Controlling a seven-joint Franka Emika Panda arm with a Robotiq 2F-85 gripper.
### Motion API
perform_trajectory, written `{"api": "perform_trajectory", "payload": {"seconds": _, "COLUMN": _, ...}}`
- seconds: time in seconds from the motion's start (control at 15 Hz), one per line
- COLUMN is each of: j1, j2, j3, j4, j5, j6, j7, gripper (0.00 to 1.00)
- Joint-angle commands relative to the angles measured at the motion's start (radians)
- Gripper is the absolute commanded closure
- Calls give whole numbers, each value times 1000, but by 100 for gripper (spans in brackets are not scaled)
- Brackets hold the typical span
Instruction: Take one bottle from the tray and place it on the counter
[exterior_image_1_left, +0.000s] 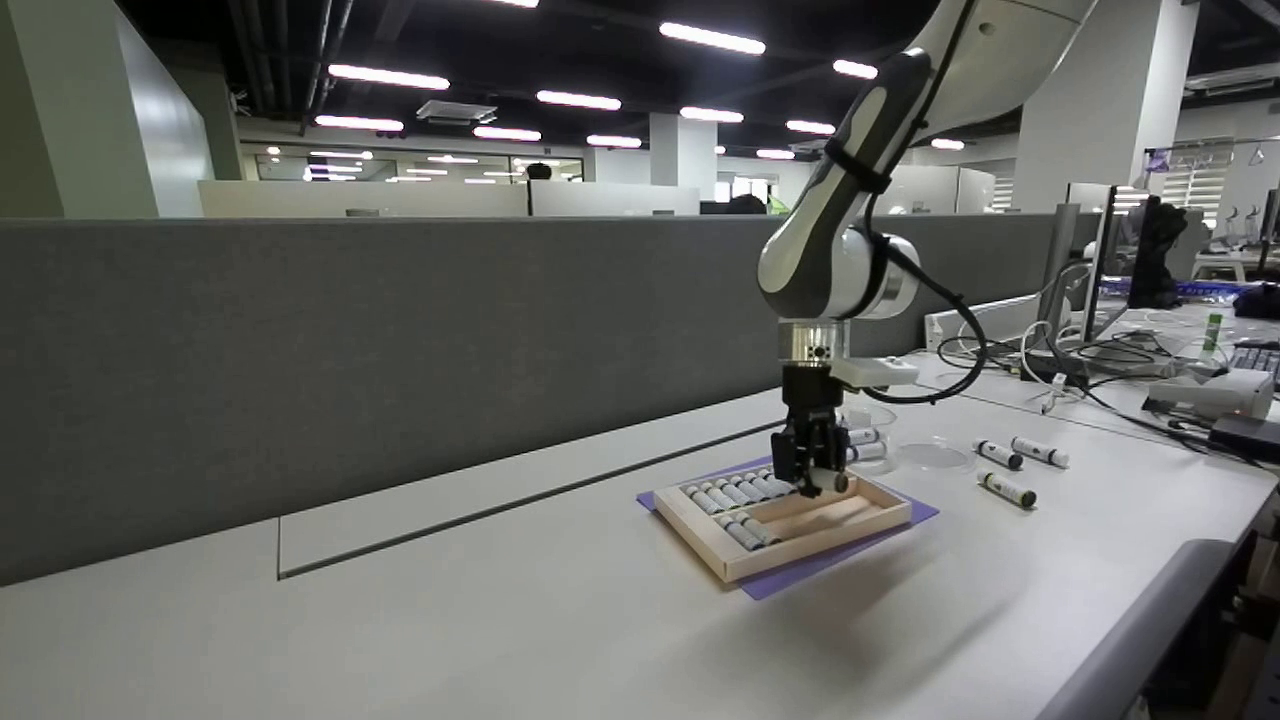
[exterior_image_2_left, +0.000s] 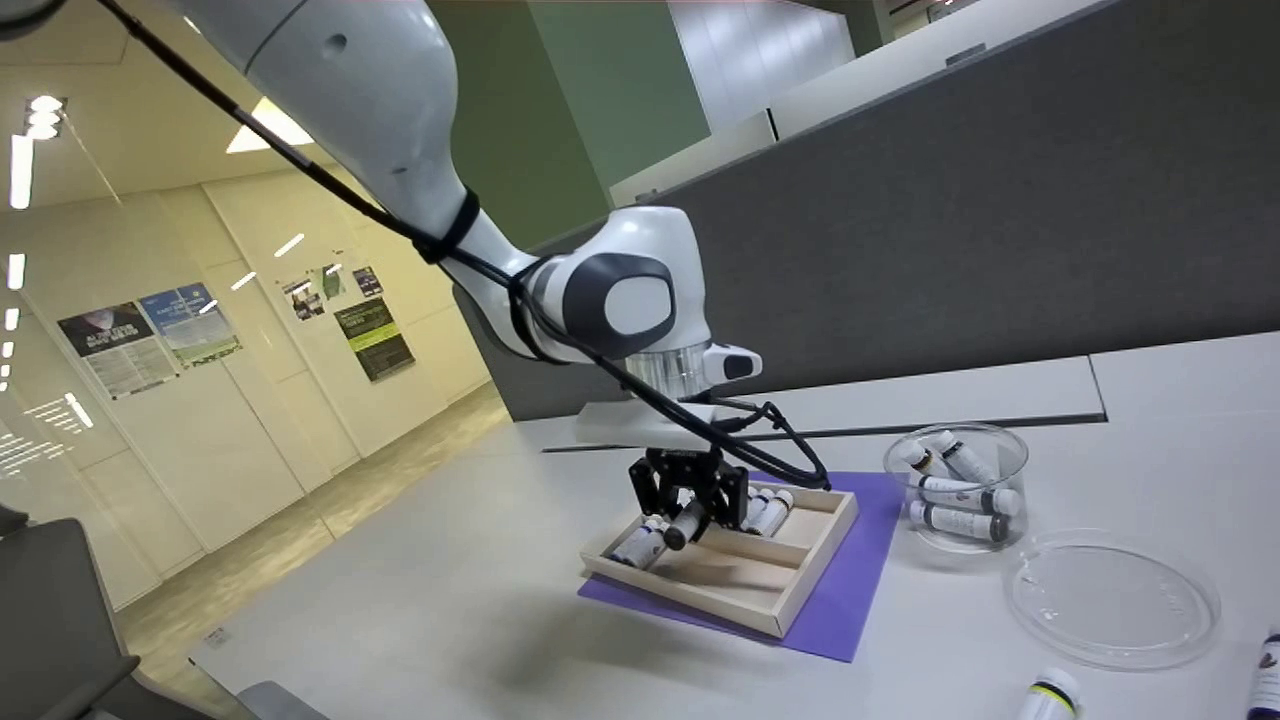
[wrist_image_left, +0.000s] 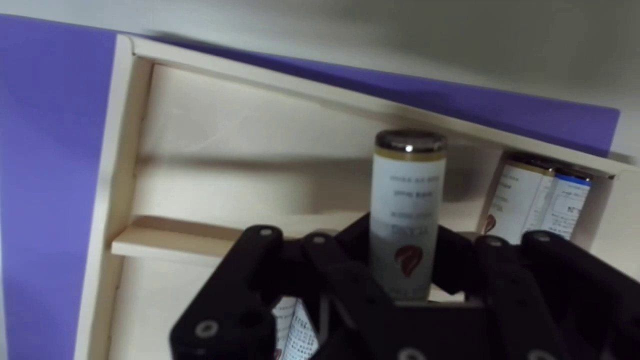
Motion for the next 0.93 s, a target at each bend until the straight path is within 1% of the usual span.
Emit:
{"api": "perform_trajectory", "payload": {"seconds": 0.0, "j1": -1, "j2": -129, "j3": -28, "j4": -99, "j5": -31, "j6": -31, "j7": 32, "gripper": 100}}
{"api": "perform_trajectory", "payload": {"seconds": 0.2, "j1": -14, "j2": -212, "j3": -80, "j4": -189, "j5": -41, "j6": 12, "j7": 40, "gripper": 100}}
{"api": "perform_trajectory", "payload": {"seconds": 0.4, "j1": -50, "j2": -246, "j3": -143, "j4": -243, "j5": -41, "j6": 51, "j7": 41, "gripper": 100}}
{"api": "perform_trajectory", "payload": {"seconds": 0.6, "j1": -125, "j2": -208, "j3": -161, "j4": -240, "j5": 2, "j6": 73, "j7": -9, "gripper": 100}}
{"api": "perform_trajectory", "payload": {"seconds": 0.87, "j1": -201, "j2": -106, "j3": -158, "j4": -200, "j5": 12, "j6": 164, "j7": -34, "gripper": 100}}
